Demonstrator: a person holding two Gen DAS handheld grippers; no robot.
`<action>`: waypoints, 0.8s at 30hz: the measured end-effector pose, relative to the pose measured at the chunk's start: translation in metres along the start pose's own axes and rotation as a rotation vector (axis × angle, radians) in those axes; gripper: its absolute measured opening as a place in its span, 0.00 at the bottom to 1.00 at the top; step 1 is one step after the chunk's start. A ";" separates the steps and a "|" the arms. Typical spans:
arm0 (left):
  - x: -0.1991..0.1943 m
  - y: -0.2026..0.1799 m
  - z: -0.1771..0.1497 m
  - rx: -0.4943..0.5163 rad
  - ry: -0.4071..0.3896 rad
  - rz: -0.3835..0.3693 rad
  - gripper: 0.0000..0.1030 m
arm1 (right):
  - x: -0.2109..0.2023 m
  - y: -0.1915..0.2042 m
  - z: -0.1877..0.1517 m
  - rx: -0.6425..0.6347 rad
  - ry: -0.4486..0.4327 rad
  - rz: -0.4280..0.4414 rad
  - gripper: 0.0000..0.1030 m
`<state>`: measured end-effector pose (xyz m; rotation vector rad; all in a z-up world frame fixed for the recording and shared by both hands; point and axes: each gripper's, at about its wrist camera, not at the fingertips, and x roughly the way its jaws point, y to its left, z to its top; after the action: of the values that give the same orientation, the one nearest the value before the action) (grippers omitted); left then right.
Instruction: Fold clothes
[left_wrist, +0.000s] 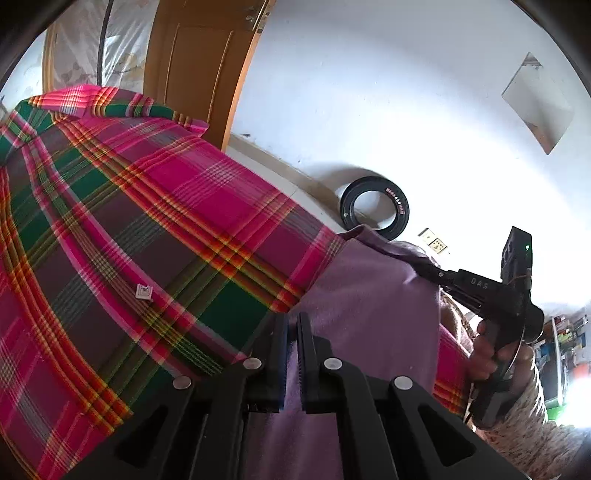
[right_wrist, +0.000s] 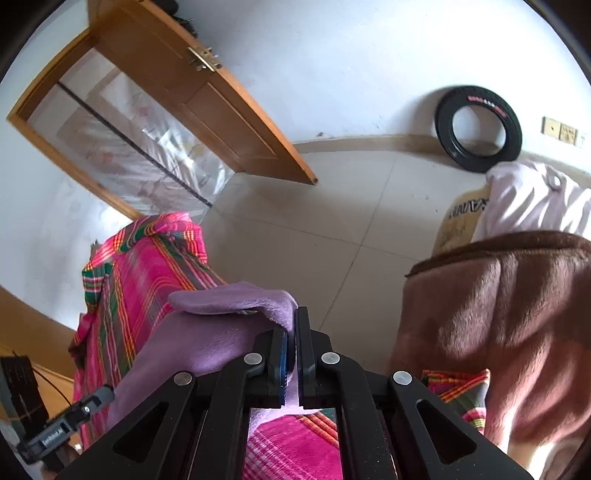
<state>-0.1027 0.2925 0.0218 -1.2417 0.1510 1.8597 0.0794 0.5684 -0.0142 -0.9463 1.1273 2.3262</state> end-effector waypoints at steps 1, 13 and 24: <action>0.000 0.000 0.000 0.004 0.002 0.003 0.04 | -0.001 -0.002 0.001 0.011 -0.005 -0.002 0.04; -0.043 0.029 -0.018 -0.034 -0.034 0.052 0.04 | -0.001 -0.007 0.000 0.071 0.014 -0.072 0.09; -0.061 0.047 -0.048 0.001 -0.010 0.056 0.14 | -0.023 0.018 -0.015 -0.041 -0.012 -0.108 0.11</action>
<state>-0.0953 0.2021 0.0309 -1.2391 0.1830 1.9130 0.0906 0.5440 0.0048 -0.9819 1.0016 2.2732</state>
